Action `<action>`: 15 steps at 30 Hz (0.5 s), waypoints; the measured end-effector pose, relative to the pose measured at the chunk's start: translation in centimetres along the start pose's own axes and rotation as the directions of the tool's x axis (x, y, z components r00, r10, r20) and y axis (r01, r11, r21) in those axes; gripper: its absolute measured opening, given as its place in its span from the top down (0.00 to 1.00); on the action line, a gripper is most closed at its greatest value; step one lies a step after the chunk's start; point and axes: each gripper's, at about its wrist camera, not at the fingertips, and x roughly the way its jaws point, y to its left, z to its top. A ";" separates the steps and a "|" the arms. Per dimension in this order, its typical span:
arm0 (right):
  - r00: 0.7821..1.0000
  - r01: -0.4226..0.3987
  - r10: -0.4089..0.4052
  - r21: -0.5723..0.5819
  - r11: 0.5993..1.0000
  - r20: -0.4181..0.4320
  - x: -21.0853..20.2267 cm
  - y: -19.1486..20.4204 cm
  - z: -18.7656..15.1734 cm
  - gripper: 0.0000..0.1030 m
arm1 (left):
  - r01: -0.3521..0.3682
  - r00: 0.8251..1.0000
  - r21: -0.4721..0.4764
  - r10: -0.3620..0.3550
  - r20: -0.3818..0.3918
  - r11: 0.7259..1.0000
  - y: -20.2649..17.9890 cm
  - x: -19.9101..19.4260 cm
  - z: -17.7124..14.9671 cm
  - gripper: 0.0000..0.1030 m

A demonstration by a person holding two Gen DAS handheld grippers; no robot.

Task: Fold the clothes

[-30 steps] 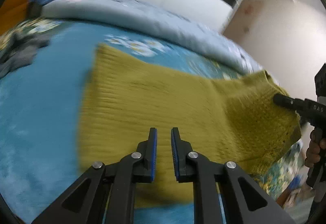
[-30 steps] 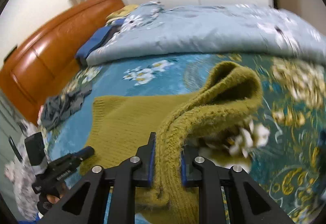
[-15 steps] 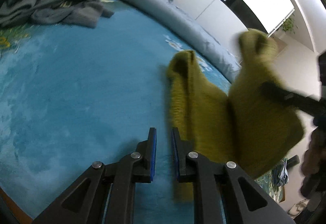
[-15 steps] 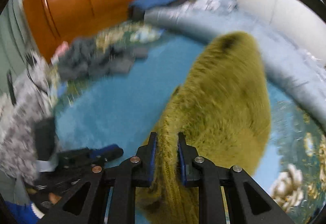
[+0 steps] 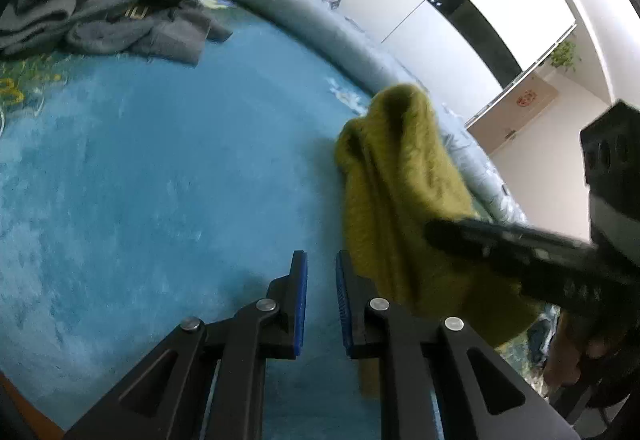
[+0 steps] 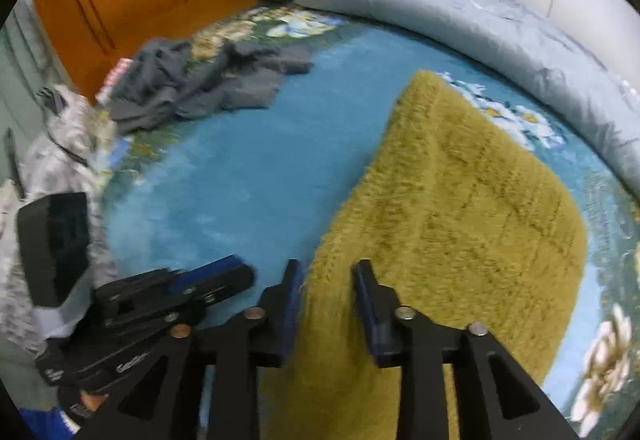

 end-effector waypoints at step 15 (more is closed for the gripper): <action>0.984 -0.048 -0.035 0.445 0.894 0.176 -7.4 -11.6 -15.5 0.45 | -0.015 0.996 0.271 0.038 -0.079 0.962 -8.1 2.9 1.2 0.49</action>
